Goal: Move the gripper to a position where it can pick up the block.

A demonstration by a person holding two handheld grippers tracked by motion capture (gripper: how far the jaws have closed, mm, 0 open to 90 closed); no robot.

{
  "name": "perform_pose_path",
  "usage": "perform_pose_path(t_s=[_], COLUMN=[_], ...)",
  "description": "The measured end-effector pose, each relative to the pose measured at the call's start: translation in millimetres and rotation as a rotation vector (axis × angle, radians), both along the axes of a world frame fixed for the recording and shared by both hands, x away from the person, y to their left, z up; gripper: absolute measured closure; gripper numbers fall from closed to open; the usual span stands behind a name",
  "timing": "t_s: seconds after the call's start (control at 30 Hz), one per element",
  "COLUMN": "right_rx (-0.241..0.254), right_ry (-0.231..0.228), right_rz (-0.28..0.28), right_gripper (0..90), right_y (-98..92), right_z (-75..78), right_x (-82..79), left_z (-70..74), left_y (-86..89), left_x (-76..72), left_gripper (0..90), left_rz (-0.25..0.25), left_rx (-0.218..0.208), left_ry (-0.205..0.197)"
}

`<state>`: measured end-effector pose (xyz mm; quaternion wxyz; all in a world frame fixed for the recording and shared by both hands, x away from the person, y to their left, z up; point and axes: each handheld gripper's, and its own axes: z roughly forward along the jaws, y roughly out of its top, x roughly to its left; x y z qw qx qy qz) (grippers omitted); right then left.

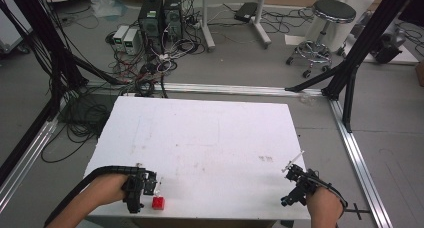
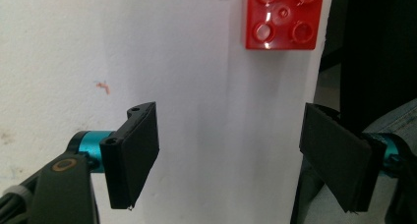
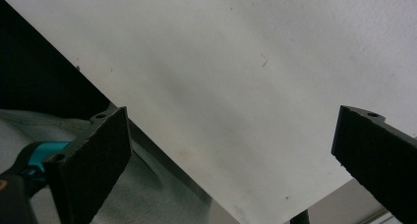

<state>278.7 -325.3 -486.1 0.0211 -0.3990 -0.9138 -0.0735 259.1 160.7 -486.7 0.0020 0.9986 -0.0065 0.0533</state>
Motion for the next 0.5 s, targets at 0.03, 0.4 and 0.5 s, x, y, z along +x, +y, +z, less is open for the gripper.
perform_pose_path(t_s=[0.03,0.4,0.5], right_rx=[0.002,0.004,0.001], right_ry=[-0.001,0.001,0.001], right_rz=[0.0,-0.003,-0.002], right_gripper=[0.9,0.9,0.9], right_y=[-0.2,-0.8,-0.5], right_z=[-0.2,-0.2,0.4], right_x=[0.0,-0.4,-0.4], left_z=[-0.5,-10.7,-13.2], left_y=[-1.0,-14.7,-17.8], left_x=[-0.4,-10.2,-12.9], left_gripper=[23.1,23.1,23.2], left_rz=[-0.004,-0.021,-0.024], left_rx=[0.001,0.009,0.0], left_ry=[0.003,0.025,0.031])
